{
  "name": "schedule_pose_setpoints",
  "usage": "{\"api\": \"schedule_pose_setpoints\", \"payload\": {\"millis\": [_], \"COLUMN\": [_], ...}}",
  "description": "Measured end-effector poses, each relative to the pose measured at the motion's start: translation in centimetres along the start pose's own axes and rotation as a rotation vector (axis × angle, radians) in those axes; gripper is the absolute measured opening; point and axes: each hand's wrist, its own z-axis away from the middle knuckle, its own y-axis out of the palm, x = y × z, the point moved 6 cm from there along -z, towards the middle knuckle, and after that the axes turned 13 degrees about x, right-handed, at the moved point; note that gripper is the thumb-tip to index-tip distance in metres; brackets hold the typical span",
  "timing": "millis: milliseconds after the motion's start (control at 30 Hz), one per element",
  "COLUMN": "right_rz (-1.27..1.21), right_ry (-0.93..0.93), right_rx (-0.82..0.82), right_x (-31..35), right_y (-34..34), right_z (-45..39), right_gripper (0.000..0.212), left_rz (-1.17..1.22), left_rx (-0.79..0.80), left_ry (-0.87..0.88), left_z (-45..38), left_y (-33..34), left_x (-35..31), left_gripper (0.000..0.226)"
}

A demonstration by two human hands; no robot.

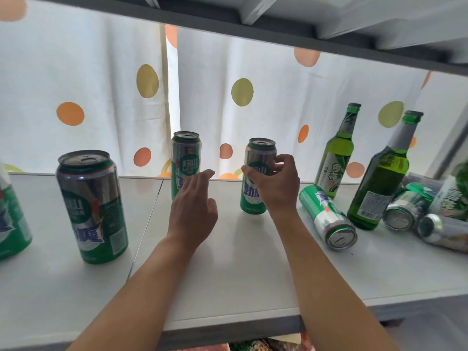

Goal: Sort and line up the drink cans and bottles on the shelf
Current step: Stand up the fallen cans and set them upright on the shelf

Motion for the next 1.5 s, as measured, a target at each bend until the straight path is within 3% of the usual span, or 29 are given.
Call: {"api": "schedule_pose_setpoints", "payload": {"millis": [367,533,633,800,967,1100,1233,1500], "right_rz": [0.012,0.092,0.153,0.186,0.365,0.395,0.459,0.443], "right_ry": [0.034,0.018,-0.029,-0.123,-0.215,-0.093,-0.023,-0.298], "right_rx": [0.077,0.040,-0.042,-0.245,-0.275,-0.324,-0.260,0.002], "right_x": [-1.3,-0.7,-0.2,1.3,2.9,1.6,-1.5,-6.0], "right_y": [0.5,0.5,-0.5,-3.5,-9.0,-15.6,-19.1,-20.1], "right_z": [0.1,0.9,1.9,5.3,6.9,6.6,5.8,3.1], "right_gripper": [0.066,0.072,0.058,0.028,0.030,0.019,0.026,0.031], "left_rz": [0.034,0.000,-0.012,0.085,0.257,0.291,0.189,0.222], "left_rx": [0.108,0.151,0.156,0.183,0.244,0.196,0.225,0.291], "left_ry": [0.050,0.064,0.087,0.225,0.396,0.429,0.538,0.064], "left_z": [0.1,0.1,0.1,0.5,2.6,3.3,4.9,3.4], "left_y": [1.0,1.4,1.8,1.1,0.3,-0.3,1.8,9.9], "left_x": [-0.7,-1.0,-1.7,-4.1,-7.5,-9.3,-13.6,-17.4], "left_gripper": [0.072,0.076,0.078,0.074,0.068,0.060,0.052,0.074]}}
